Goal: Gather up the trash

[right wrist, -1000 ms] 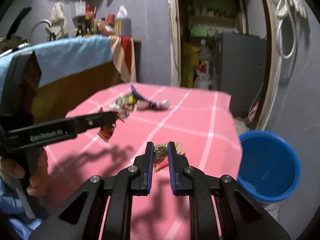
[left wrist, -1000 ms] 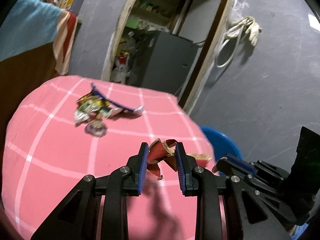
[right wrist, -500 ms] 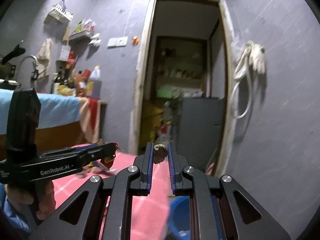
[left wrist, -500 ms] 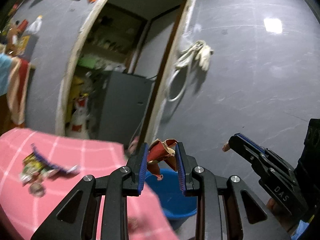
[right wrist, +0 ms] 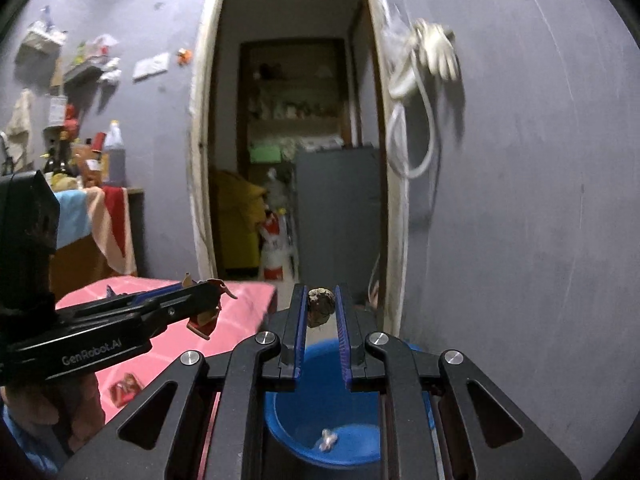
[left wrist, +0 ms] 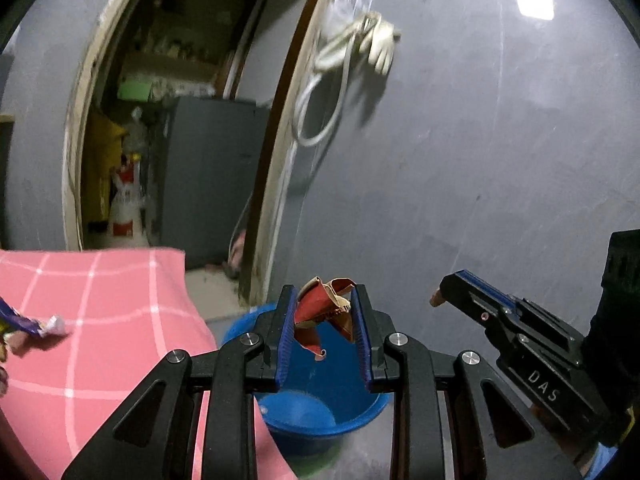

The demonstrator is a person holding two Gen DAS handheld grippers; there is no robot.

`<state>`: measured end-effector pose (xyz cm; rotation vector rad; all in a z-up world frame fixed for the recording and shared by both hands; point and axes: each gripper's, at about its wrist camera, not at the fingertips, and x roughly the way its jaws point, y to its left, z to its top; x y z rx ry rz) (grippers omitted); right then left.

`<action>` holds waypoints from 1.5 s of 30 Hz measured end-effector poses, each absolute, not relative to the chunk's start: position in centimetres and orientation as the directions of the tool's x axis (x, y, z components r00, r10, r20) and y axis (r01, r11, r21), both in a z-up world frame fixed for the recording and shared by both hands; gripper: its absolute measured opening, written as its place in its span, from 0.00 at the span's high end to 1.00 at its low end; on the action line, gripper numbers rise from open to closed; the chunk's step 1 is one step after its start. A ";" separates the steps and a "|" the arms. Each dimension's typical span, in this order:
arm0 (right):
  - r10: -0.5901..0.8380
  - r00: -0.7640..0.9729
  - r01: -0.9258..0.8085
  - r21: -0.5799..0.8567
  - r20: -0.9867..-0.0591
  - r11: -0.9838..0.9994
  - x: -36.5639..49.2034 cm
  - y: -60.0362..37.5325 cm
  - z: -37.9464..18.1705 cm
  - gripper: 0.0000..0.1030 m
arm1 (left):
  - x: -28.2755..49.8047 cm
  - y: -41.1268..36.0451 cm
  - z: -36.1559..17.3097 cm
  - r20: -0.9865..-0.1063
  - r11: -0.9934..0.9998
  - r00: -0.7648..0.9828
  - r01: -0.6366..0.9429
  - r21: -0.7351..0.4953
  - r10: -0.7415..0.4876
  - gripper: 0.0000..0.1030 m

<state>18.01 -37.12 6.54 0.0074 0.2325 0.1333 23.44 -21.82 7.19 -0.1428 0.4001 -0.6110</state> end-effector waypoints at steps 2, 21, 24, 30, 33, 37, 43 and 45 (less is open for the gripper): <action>0.131 0.954 -0.121 0.051 -0.271 0.991 18.8 -37.8 5.5 0.88 | 24.3 -22.4 6.3 -0.368 0.814 0.726 0.520 -0.259 -0.581 0.78; 0.150 0.875 -0.065 0.194 -0.461 0.979 23.2 -40.8 0.6 0.84 | 28.8 -24.5 1.3 -0.571 0.847 0.629 0.445 -0.292 -0.528 0.52; 0.149 0.872 -0.063 0.195 -0.467 0.979 23.3 -40.9 0.6 0.81 | 28.8 -24.3 1.5 -0.571 0.849 0.632 0.439 -0.294 -0.524 0.49; 0.143 0.882 -0.062 0.190 -0.449 0.980 22.5 -40.9 1.8 0.73 | 27.6 -22.8 2.6 -0.538 0.852 0.661 0.418 -0.315 -0.523 0.43; 0.137 0.897 -0.067 0.177 -0.421 0.982 21.7 -40.5 2.7 0.57 | 26.5 -21.3 3.7 -0.489 0.857 0.704 0.404 -0.320 -0.515 0.32; 0.139 0.925 -0.087 0.158 -0.354 0.984 19.9 -39.5 4.7 0.36 | 24.6 -18.3 5.3 -0.408 0.865 0.769 0.378 -0.332 -0.492 0.18; 0.171 0.958 -0.147 0.120 -0.228 0.982 17.1 -36.6 7.3 0.08 | 21.2 -13.2 7.8 -0.277 0.885 0.862 0.330 -0.327 -0.424 0.02; 0.189 0.963 -0.168 0.116 -0.192 0.979 16.3 -35.6 7.8 0.00 | 20.2 -11.7 8.6 -0.251 0.897 0.884 0.312 -0.313 -0.395 0.02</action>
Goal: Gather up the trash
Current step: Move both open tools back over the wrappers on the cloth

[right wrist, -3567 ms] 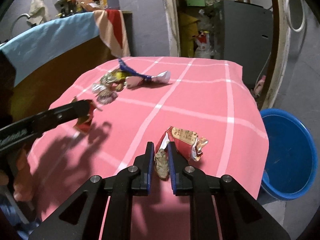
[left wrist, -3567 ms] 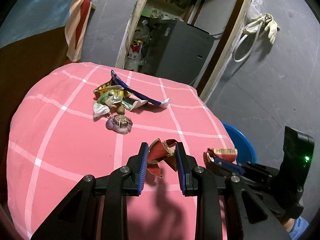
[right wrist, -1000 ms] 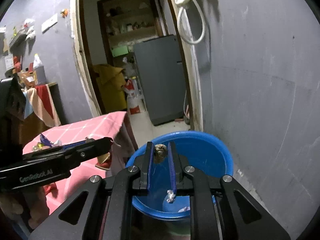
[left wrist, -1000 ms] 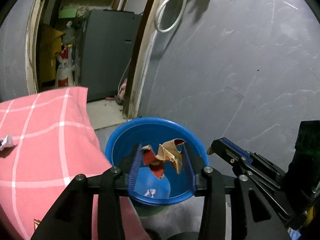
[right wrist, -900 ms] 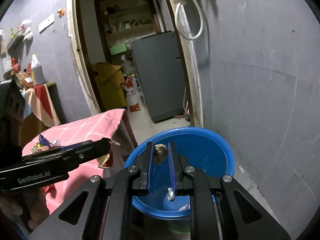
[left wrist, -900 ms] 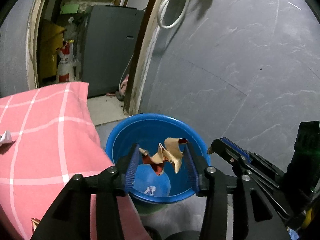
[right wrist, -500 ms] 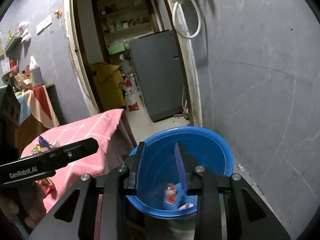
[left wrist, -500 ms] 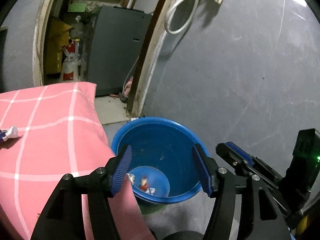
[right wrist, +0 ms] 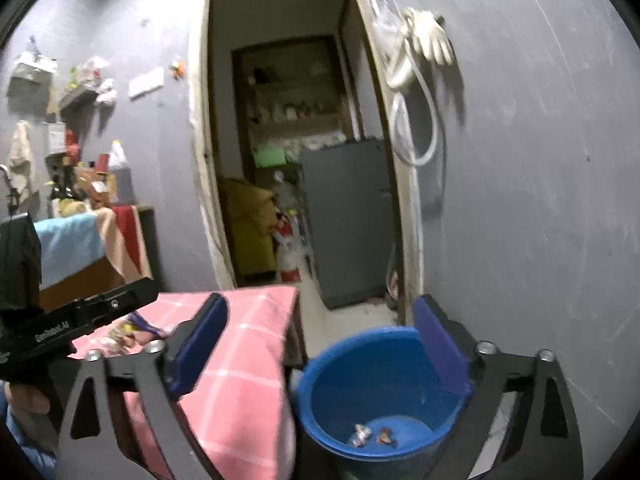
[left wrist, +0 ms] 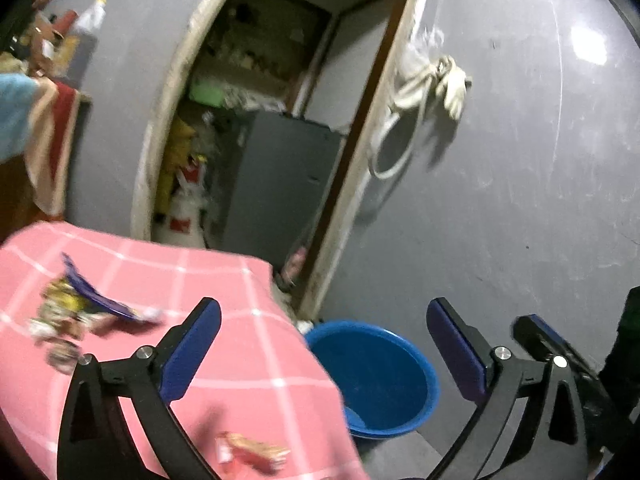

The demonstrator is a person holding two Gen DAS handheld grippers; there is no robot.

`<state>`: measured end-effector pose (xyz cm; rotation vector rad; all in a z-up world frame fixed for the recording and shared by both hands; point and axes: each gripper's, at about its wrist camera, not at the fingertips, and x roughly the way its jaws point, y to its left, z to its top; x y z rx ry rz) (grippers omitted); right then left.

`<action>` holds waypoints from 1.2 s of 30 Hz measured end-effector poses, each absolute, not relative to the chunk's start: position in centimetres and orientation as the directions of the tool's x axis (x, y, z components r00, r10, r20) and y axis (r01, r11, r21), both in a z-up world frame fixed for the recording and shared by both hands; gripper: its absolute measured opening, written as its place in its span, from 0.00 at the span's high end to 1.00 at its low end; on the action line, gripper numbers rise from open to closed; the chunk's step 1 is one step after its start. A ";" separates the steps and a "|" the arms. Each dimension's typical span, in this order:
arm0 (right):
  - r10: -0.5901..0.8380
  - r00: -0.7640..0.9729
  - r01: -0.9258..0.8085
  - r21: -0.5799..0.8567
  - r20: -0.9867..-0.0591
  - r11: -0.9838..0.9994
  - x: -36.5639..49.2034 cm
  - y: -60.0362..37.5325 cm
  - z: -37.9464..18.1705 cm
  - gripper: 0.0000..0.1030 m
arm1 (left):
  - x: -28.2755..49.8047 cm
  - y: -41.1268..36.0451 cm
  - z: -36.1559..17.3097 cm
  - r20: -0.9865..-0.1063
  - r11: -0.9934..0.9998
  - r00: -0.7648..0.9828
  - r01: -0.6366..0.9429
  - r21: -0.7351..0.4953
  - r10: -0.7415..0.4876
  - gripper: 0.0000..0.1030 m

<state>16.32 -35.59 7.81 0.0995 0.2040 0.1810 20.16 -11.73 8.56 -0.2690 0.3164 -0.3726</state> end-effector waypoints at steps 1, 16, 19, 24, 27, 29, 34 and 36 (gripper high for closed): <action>0.204 0.965 -0.186 0.118 -0.164 0.975 15.8 -34.9 8.1 0.00 | 19.7 -11.3 8.9 -0.243 0.901 0.891 0.306 -0.306 -0.385 0.02; 0.366 0.925 -0.356 0.110 -0.098 0.928 13.4 -26.0 8.1 0.00 | 12.2 -3.2 8.9 -0.175 0.974 0.967 0.158 -0.161 -0.185 0.02; 0.384 0.910 -0.369 0.119 -0.158 0.922 14.0 -24.6 7.0 0.00 | 11.2 -1.8 7.8 -0.189 0.980 0.968 0.136 -0.148 -0.163 0.02; 0.399 0.873 -0.376 0.133 -0.280 0.917 15.1 -22.6 4.7 0.00 | 10.5 0.0 6.1 -0.226 0.983 0.962 0.124 -0.138 -0.153 0.02; 0.392 0.844 -0.368 0.136 -0.367 0.920 16.0 -21.6 3.2 0.00 | 10.6 0.7 5.1 -0.261 0.986 0.954 0.118 -0.119 -0.146 0.02; 0.389 0.826 -0.365 0.138 -0.408 0.921 16.4 -21.1 2.4 0.00 | 11.1 1.2 4.5 -0.286 0.985 0.947 0.115 -0.125 -0.147 0.02; 0.361 0.786 -0.354 0.113 -0.502 0.928 17.6 -20.2 0.8 0.00 | 12.8 2.0 3.4 -0.363 0.985 0.922 0.092 -0.144 -0.139 0.02; 0.357 0.772 -0.355 0.109 -0.525 0.929 18.0 -20.0 0.3 0.00 | 13.6 1.9 2.9 -0.398 0.989 0.910 0.073 -0.127 -0.118 0.02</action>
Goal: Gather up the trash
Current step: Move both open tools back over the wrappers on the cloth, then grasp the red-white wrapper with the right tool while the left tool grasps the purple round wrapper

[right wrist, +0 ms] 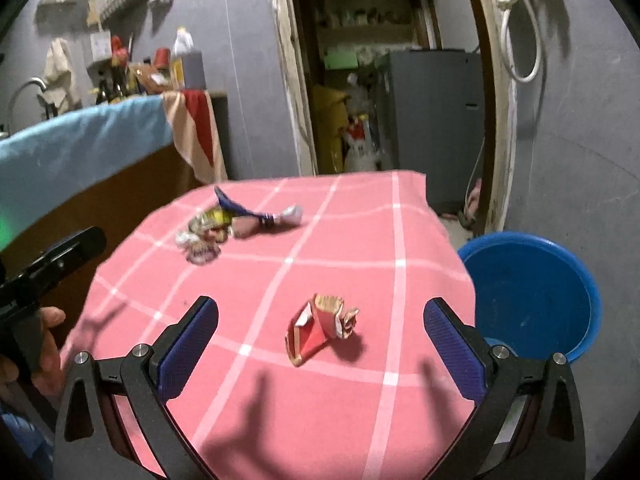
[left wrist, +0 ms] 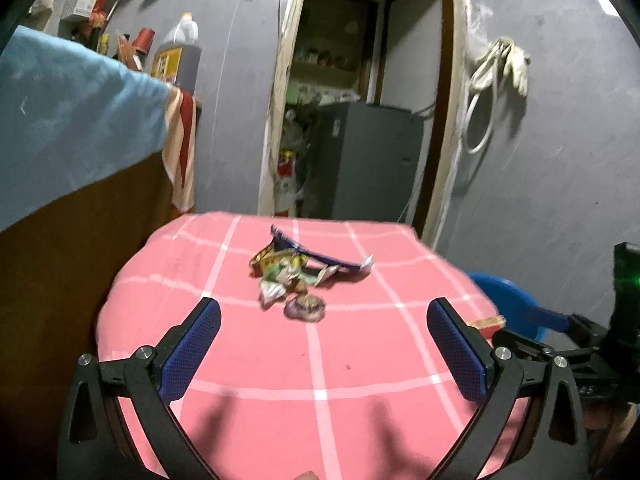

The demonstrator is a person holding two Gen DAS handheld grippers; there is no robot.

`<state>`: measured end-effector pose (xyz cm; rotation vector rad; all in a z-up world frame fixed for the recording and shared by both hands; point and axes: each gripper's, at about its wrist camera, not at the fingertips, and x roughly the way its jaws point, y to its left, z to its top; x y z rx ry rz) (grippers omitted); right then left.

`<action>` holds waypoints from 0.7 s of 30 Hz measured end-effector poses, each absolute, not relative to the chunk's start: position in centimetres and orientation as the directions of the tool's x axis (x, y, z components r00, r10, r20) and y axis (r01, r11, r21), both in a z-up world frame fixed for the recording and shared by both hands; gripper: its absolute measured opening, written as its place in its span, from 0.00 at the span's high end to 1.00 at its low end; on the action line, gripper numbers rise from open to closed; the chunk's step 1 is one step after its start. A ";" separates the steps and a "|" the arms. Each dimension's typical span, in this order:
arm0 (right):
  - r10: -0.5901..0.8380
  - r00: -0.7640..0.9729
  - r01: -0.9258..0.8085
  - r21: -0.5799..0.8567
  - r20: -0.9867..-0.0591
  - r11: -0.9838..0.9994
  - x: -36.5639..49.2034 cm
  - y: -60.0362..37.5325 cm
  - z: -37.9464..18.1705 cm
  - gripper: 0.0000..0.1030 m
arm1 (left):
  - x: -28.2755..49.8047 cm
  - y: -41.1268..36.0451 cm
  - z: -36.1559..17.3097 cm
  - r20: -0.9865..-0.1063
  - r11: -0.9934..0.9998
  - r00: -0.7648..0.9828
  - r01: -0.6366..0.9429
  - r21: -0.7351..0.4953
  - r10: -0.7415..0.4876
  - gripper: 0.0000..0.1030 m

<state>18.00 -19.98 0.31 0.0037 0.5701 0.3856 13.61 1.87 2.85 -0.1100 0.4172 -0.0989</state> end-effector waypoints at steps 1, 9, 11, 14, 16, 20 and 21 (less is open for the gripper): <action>0.352 0.767 -0.353 0.105 -0.536 0.930 18.2 -19.9 0.1 0.00 | 14.0 1.8 2.7 -0.410 0.990 0.905 0.071 -0.123 -0.115 0.02; 0.323 0.694 -0.369 0.067 -0.643 0.927 20.2 -18.8 -1.9 0.25 | 18.1 2.1 0.7 -0.565 0.987 0.815 0.046 -0.156 -0.128 0.03; 0.327 0.676 -0.379 0.069 -0.661 0.923 20.6 -18.6 -2.3 0.31 | 19.1 2.2 0.4 -0.590 0.985 0.796 0.041 -0.169 -0.135 0.08; 0.337 0.647 -0.396 0.076 -0.684 0.915 21.0 -18.3 -2.9 0.41 | 20.7 2.3 0.1 -0.626 0.983 0.766 0.036 -0.178 -0.142 0.24; 0.344 0.627 -0.408 0.081 -0.699 0.909 21.4 -18.1 -3.1 0.53 | 21.7 2.3 -0.2 -0.647 0.982 0.748 0.032 -0.185 -0.146 0.31; 0.348 0.611 -0.421 0.081 -0.711 0.903 21.9 -17.9 -3.1 0.63 | 23.5 2.4 -0.7 -0.682 0.981 0.717 0.017 -0.191 -0.145 0.44; 0.353 0.606 -0.427 0.084 -0.713 0.901 22.1 -17.8 -3.1 0.64 | 23.8 2.5 -0.8 -0.688 0.980 0.710 0.016 -0.199 -0.151 0.46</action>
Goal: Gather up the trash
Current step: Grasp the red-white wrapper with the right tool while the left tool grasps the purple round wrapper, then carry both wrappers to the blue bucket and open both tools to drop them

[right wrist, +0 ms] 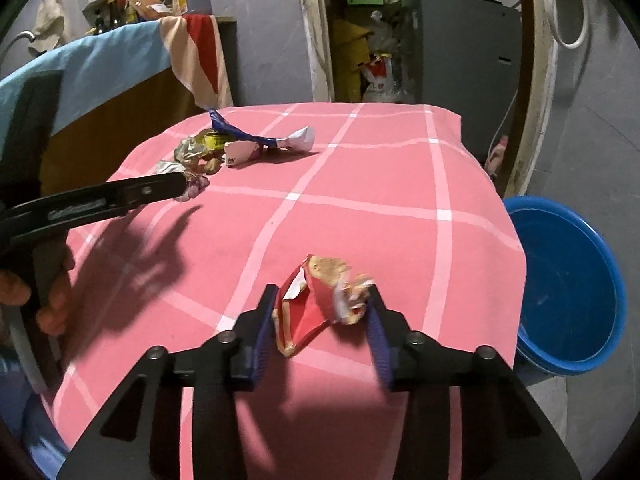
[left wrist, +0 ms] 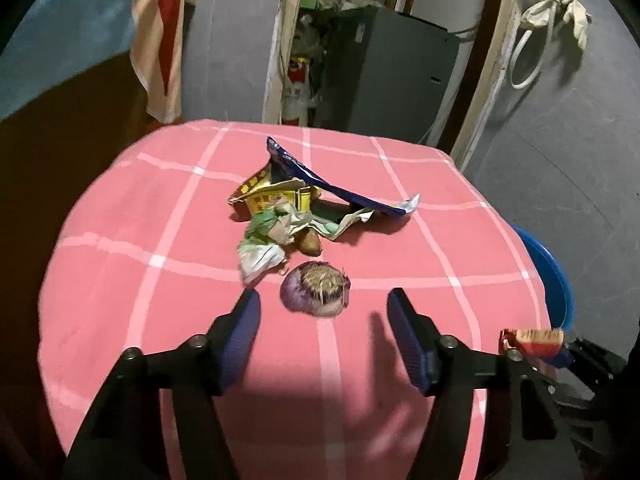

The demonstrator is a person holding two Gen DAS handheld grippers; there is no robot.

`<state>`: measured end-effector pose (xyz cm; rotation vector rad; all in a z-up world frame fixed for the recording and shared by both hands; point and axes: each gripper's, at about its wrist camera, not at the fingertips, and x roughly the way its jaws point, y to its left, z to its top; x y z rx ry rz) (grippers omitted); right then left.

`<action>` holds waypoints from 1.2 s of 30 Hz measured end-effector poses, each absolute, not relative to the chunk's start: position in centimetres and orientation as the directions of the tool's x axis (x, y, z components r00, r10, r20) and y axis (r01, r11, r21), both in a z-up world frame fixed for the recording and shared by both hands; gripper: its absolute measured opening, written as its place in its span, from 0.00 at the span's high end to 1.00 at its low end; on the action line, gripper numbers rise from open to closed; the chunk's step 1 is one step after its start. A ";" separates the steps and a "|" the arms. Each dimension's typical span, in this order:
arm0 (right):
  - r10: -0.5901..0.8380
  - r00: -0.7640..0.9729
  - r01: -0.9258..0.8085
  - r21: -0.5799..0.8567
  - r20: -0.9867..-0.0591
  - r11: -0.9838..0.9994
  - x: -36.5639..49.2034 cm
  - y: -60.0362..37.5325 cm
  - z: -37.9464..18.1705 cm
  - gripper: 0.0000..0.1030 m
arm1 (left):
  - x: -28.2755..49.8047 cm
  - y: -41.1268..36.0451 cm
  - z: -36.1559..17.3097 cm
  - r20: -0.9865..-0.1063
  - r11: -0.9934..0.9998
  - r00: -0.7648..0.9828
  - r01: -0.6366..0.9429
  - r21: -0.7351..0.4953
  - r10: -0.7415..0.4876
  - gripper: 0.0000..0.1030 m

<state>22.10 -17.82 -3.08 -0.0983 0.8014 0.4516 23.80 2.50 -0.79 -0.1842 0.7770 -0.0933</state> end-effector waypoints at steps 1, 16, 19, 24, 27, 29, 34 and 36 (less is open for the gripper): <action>0.357 0.601 -0.431 0.087 -0.714 0.898 22.2 -17.7 -3.0 0.65 | 24.2 2.6 -1.0 -0.693 0.978 0.703 0.013 -0.208 -0.156 0.47; 0.432 0.576 -0.498 0.120 -0.694 0.859 24.0 -15.4 -1.8 0.67 | 26.2 2.9 -1.4 -0.726 0.984 0.675 0.002 -0.179 -0.133 0.70; 0.436 0.575 -0.499 0.125 -0.693 0.857 24.0 -15.3 -1.8 0.67 | 26.0 2.5 -1.5 -0.728 0.986 0.672 0.017 -0.168 -0.136 0.74; 0.444 0.581 -0.494 0.138 -0.683 0.858 24.0 -15.5 -1.6 0.67 | 24.9 1.8 -1.2 -0.706 0.977 0.683 0.055 -0.206 -0.188 0.75; 0.455 0.609 -0.491 0.142 -0.650 0.860 23.4 -16.3 -1.1 0.67 | 23.7 1.2 -0.5 -0.656 0.963 0.714 0.098 -0.252 -0.245 0.75; 0.459 0.647 -0.486 0.135 -0.609 0.863 22.8 -16.9 -0.4 0.67 | 22.7 0.9 0.4 -0.593 0.950 0.754 0.136 -0.282 -0.284 0.75; 0.450 0.760 -0.463 0.095 -0.470 0.881 20.9 -18.9 2.4 0.67 | 20.3 -0.5 3.2 -0.423 0.920 0.837 0.217 -0.326 -0.348 0.75; 0.439 0.807 -0.448 0.075 -0.395 0.891 20.0 -19.9 3.9 0.67 | 19.4 -1.6 4.3 -0.359 0.916 0.861 0.252 -0.312 -0.359 0.75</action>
